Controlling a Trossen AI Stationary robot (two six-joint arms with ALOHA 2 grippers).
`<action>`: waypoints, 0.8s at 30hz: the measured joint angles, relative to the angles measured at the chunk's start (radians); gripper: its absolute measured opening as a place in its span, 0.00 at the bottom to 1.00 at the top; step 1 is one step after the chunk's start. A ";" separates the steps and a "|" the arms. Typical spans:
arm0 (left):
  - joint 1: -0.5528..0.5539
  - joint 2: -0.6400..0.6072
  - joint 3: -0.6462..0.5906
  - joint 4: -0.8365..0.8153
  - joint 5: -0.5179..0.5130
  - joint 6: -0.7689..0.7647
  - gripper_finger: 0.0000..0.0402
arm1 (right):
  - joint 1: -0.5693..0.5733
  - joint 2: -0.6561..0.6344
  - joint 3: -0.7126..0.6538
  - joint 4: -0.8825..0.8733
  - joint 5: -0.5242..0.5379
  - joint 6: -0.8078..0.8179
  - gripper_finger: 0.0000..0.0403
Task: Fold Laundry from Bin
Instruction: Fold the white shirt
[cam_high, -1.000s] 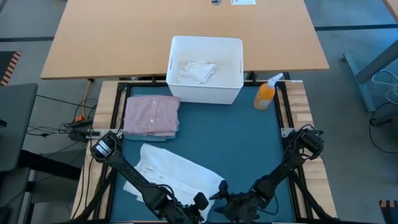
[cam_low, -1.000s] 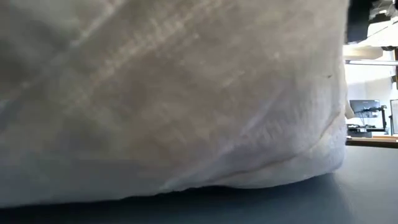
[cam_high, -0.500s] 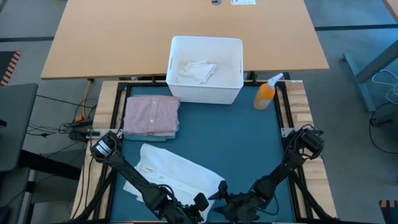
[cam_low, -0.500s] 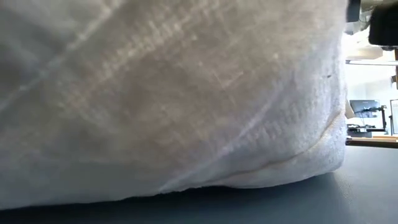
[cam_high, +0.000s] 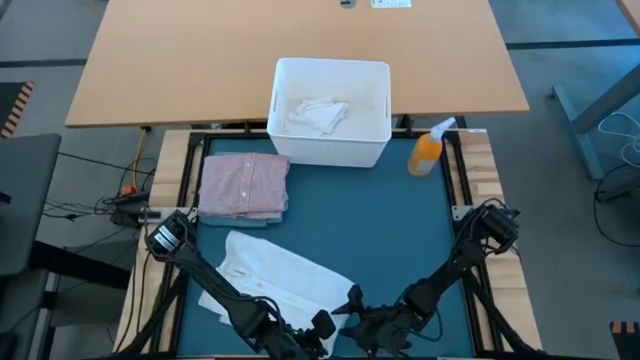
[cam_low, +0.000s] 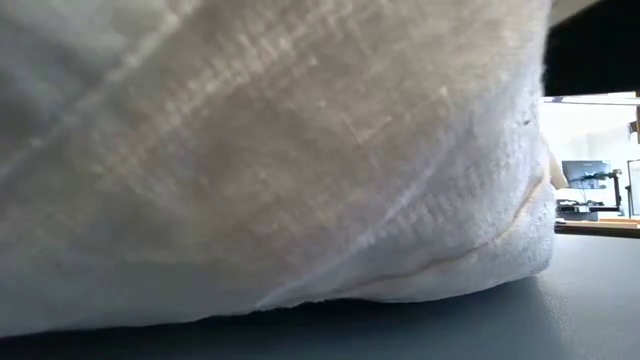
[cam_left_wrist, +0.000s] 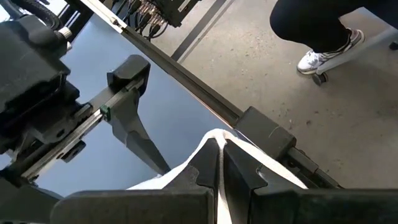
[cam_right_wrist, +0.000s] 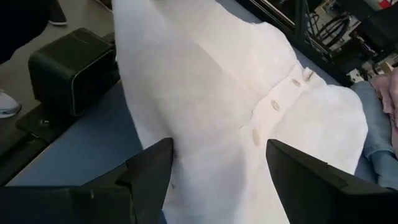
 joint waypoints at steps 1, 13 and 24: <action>0.000 0.000 0.000 0.000 0.000 0.000 0.00 | 0.000 0.000 0.000 -0.001 -0.002 0.000 0.71; 0.000 0.000 0.000 0.000 0.000 0.001 0.00 | 0.001 0.000 -0.005 -0.043 -0.019 0.025 0.71; 0.000 0.000 0.000 0.000 -0.003 0.001 0.00 | -0.039 0.000 -0.005 -0.052 -0.052 -0.017 0.71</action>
